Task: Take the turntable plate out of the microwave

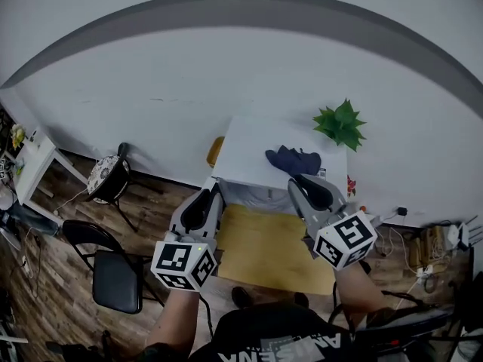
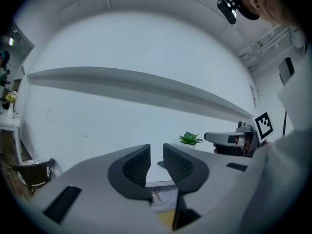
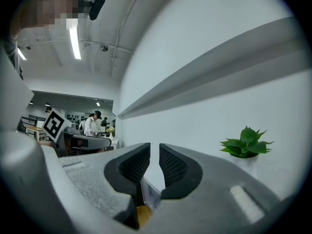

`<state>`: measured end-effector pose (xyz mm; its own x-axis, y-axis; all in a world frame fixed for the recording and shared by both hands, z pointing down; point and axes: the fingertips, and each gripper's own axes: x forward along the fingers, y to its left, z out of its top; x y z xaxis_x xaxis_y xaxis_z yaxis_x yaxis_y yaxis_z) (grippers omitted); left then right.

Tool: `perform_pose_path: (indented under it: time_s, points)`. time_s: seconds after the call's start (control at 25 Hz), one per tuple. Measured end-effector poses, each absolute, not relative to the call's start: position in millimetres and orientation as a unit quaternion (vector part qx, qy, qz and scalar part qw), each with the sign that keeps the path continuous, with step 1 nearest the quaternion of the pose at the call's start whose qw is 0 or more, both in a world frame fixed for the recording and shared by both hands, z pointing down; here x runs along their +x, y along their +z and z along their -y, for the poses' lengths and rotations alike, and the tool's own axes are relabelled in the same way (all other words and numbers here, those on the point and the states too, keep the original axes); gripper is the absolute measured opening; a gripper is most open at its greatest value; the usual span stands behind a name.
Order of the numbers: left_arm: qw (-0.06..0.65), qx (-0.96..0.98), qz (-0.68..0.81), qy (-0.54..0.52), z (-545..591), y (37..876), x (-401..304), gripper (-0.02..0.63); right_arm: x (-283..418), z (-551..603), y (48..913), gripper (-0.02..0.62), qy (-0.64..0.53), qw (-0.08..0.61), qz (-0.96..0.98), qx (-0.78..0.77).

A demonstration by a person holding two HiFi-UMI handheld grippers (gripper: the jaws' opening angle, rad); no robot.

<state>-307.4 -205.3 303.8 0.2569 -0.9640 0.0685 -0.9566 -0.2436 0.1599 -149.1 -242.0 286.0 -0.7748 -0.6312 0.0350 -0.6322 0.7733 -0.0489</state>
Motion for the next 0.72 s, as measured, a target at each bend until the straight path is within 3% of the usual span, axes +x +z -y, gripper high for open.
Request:
perform_pose_path:
  time_s: [0.28,0.4,0.72]
  points:
    - [0.096,0.813,0.574,-0.017,211.0,320.1,-311.6,0.081,-151.7,239.4,299.9,0.1,0.048,0.003,0.926,0.374]
    - [0.106,0.82,0.562,-0.015,212.6,330.5,-306.8,0.113,-148.0,240.1,314.5,0.125,0.07,0.007,0.922,0.382]
    - [0.166,0.82,0.547,-0.004,218.4,376.8,-287.9,0.126,-134.2,248.8,350.1,0.167,0.117,0.013,0.919,0.376]
